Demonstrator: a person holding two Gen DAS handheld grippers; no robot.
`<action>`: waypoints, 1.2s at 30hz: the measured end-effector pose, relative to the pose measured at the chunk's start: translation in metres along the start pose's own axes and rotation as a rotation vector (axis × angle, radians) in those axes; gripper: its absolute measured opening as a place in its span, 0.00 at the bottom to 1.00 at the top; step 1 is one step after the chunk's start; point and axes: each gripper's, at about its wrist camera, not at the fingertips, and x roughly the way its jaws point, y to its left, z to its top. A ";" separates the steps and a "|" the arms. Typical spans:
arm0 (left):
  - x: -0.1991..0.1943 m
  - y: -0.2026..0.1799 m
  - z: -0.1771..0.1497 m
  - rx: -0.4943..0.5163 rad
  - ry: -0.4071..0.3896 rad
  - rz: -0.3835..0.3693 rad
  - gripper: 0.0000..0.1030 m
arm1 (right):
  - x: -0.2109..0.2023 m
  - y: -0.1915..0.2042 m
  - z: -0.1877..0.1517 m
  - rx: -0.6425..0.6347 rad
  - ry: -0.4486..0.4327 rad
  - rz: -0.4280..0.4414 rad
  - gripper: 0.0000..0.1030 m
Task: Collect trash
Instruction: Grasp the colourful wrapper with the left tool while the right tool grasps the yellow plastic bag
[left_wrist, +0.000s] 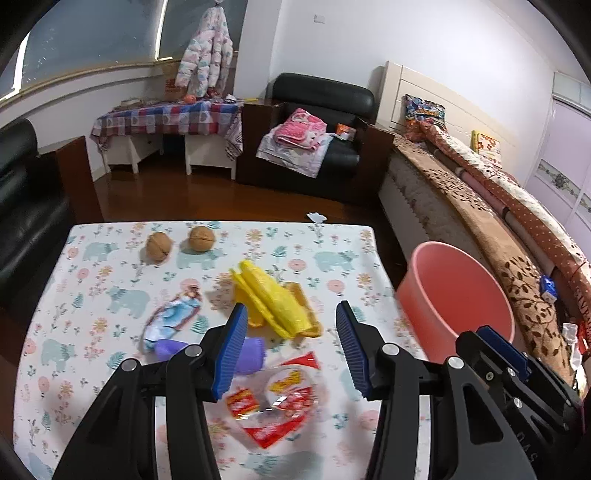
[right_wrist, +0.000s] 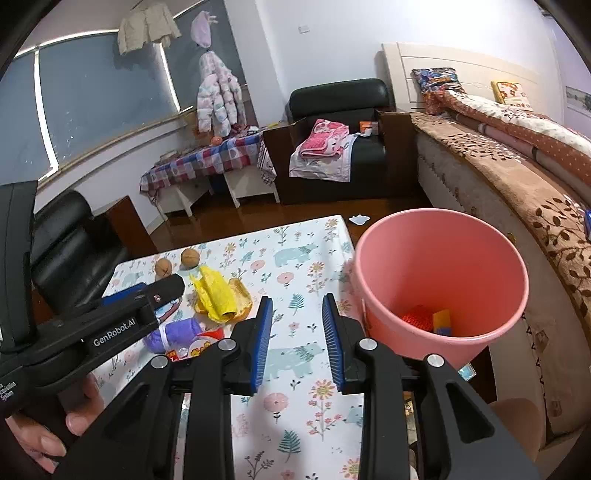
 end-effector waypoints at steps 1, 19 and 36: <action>-0.001 0.005 -0.001 -0.002 -0.006 0.008 0.48 | 0.001 0.002 -0.001 -0.004 0.006 0.000 0.28; -0.004 0.123 -0.028 -0.123 -0.004 0.084 0.48 | 0.049 0.045 -0.018 -0.084 0.140 0.094 0.28; 0.070 0.117 0.000 0.008 0.167 0.006 0.36 | 0.109 0.069 0.015 -0.111 0.251 0.220 0.28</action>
